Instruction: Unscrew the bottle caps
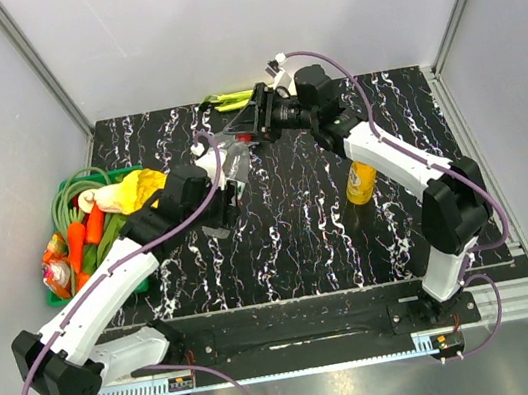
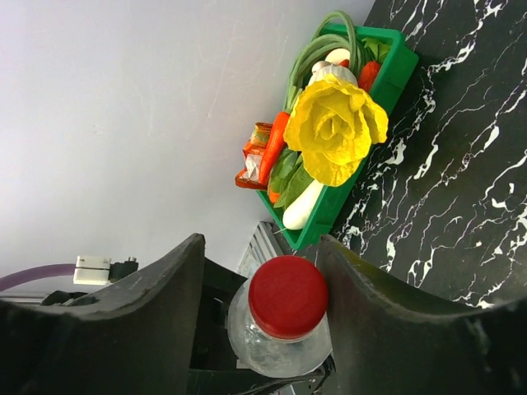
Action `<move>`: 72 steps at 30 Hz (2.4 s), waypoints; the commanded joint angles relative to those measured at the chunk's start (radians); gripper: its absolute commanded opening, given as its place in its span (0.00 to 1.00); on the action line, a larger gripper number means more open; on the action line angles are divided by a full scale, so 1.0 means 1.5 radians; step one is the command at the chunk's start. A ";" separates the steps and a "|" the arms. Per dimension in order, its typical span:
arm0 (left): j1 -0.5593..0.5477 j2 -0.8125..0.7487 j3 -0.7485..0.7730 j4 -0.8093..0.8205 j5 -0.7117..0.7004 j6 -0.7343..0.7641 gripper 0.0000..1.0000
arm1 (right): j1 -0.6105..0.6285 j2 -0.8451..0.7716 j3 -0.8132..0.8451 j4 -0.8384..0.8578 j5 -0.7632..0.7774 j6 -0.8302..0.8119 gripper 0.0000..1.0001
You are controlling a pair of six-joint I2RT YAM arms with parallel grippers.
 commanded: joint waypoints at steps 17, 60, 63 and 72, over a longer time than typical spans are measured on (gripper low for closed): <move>-0.025 0.025 0.044 -0.017 -0.085 0.009 0.57 | 0.008 0.007 0.041 0.039 0.014 0.029 0.59; -0.061 0.018 -0.035 0.065 -0.057 -0.055 0.54 | 0.000 -0.057 -0.030 0.011 0.014 -0.040 0.00; -0.057 0.006 -0.047 0.093 -0.018 -0.059 0.54 | -0.001 -0.057 -0.030 0.013 0.007 -0.044 0.00; -0.024 -0.041 -0.091 0.176 0.116 -0.064 0.50 | -0.009 -0.072 -0.058 0.034 -0.008 -0.043 0.00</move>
